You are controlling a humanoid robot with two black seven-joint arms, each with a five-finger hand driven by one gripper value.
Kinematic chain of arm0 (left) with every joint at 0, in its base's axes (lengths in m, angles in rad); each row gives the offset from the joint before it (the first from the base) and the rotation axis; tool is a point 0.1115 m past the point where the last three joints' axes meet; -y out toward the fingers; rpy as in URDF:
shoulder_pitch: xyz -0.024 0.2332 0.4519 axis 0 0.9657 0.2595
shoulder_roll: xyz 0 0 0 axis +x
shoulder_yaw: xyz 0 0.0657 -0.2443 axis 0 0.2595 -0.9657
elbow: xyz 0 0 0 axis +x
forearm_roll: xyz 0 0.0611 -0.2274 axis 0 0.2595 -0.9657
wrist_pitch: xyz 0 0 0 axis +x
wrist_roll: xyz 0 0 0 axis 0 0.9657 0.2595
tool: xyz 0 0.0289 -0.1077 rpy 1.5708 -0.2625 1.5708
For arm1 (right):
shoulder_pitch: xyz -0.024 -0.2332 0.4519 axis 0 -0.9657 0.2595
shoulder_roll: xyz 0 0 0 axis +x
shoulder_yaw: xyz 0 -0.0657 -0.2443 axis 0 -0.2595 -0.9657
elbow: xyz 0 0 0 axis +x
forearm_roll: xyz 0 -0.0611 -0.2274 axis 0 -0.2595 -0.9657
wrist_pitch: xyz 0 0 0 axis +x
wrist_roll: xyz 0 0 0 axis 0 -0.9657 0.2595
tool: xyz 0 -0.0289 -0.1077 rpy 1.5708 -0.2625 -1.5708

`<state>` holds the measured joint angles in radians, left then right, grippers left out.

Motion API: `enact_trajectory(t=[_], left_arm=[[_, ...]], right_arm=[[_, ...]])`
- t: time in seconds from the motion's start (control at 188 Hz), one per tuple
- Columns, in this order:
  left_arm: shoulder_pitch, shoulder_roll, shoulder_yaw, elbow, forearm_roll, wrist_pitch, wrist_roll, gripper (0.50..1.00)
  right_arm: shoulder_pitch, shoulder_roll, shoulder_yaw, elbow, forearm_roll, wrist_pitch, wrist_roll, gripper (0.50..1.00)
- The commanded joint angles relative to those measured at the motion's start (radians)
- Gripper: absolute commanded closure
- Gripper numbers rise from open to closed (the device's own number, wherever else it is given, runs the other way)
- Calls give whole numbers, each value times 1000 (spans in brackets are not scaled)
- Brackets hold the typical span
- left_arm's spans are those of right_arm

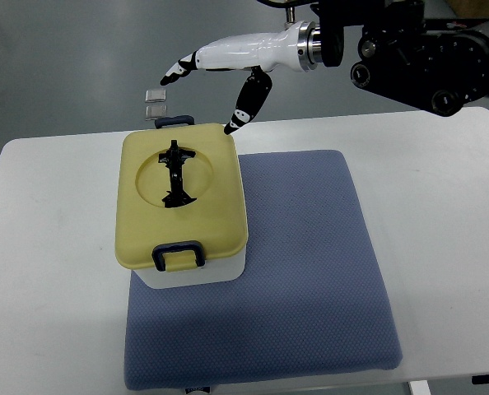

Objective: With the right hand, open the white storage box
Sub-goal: 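Move the right hand over the yellow lid toward its black handle, then close the right hand's fingers around the black handle on the lid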

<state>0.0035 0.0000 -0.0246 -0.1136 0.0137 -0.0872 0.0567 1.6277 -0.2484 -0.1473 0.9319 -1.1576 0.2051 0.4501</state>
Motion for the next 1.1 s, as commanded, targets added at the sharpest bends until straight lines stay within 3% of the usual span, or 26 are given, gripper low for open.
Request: enact_trajectory(t=[0.0,0.542,1.095], left_arm=[[0,0,0,0,0,0,0,500],[-2,0,0,0,0,0,0,500],[-3,0,0,0,0,1,0,500]], right_arm=[[24,27,-5,5,-93,0,2,587],[116,178,-121,7,-168,2,47,585],[113,201,-158,-33,-205,2,47,593]])
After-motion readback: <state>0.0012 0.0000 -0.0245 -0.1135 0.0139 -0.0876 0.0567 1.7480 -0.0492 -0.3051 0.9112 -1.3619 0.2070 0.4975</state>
